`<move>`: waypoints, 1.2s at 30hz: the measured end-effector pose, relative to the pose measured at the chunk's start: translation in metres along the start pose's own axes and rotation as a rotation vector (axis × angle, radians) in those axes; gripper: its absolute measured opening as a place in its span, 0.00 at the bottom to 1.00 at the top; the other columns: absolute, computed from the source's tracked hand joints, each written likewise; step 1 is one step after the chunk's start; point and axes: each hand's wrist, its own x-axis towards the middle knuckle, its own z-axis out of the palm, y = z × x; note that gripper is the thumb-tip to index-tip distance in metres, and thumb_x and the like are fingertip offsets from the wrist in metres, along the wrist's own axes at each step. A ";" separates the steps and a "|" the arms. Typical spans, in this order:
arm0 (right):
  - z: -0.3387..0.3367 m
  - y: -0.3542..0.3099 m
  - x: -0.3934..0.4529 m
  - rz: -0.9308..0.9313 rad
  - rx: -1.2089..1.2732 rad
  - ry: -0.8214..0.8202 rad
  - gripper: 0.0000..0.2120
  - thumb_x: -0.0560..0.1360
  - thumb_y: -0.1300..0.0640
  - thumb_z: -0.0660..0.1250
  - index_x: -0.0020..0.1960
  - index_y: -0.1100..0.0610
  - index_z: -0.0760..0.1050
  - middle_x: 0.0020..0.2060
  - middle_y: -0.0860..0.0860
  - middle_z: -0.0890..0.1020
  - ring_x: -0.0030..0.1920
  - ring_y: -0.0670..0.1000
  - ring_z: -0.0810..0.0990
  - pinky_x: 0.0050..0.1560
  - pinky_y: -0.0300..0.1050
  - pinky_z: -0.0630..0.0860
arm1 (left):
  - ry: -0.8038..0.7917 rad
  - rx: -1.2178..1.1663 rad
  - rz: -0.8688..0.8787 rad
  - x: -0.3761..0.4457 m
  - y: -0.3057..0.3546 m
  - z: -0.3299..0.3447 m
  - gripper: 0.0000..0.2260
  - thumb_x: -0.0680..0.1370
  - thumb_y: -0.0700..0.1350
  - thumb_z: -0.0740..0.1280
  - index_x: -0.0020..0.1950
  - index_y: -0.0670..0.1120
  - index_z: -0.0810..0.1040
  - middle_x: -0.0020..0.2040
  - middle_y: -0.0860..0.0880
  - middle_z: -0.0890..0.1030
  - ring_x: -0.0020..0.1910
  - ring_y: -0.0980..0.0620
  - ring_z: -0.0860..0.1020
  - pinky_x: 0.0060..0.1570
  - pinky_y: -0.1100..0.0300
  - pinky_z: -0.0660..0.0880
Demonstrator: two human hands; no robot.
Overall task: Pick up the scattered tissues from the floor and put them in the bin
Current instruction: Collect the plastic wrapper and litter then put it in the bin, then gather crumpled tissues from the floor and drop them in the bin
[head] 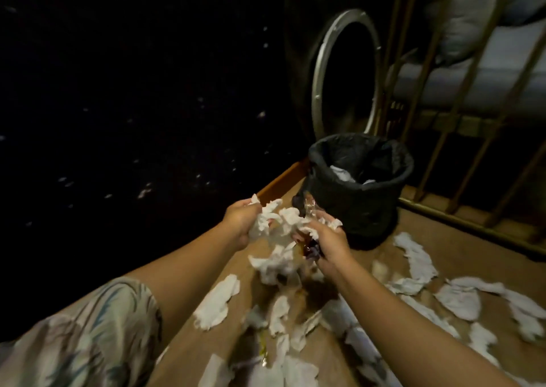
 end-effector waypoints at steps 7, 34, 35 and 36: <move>-0.018 -0.106 0.060 -0.211 0.252 0.254 0.21 0.68 0.61 0.74 0.61 0.59 0.78 0.54 0.62 0.83 0.49 0.60 0.84 0.50 0.56 0.82 | -0.222 -0.021 0.042 0.056 0.056 0.116 0.09 0.81 0.37 0.59 0.56 0.41 0.77 0.48 0.39 0.82 0.43 0.42 0.81 0.38 0.55 0.78; 0.029 -0.117 0.058 -0.270 -0.115 0.577 0.17 0.82 0.63 0.54 0.69 0.60 0.69 0.55 0.57 0.79 0.57 0.56 0.79 0.58 0.50 0.77 | -0.435 -0.037 0.135 0.125 0.058 0.123 0.17 0.79 0.35 0.63 0.67 0.46 0.72 0.55 0.44 0.79 0.49 0.49 0.81 0.42 0.60 0.77; 0.032 -0.104 0.056 -0.274 -0.126 0.573 0.16 0.82 0.62 0.55 0.67 0.59 0.71 0.53 0.55 0.80 0.56 0.55 0.81 0.54 0.47 0.78 | -0.447 -0.021 0.143 0.123 0.050 0.114 0.15 0.79 0.36 0.64 0.65 0.46 0.74 0.53 0.45 0.80 0.46 0.51 0.81 0.40 0.61 0.77; 0.036 -0.091 0.055 -0.270 -0.135 0.571 0.14 0.81 0.61 0.57 0.65 0.58 0.72 0.50 0.53 0.81 0.51 0.52 0.82 0.48 0.44 0.79 | -0.460 -0.004 0.140 0.120 0.042 0.105 0.14 0.79 0.37 0.64 0.64 0.46 0.75 0.49 0.46 0.81 0.42 0.53 0.81 0.38 0.61 0.76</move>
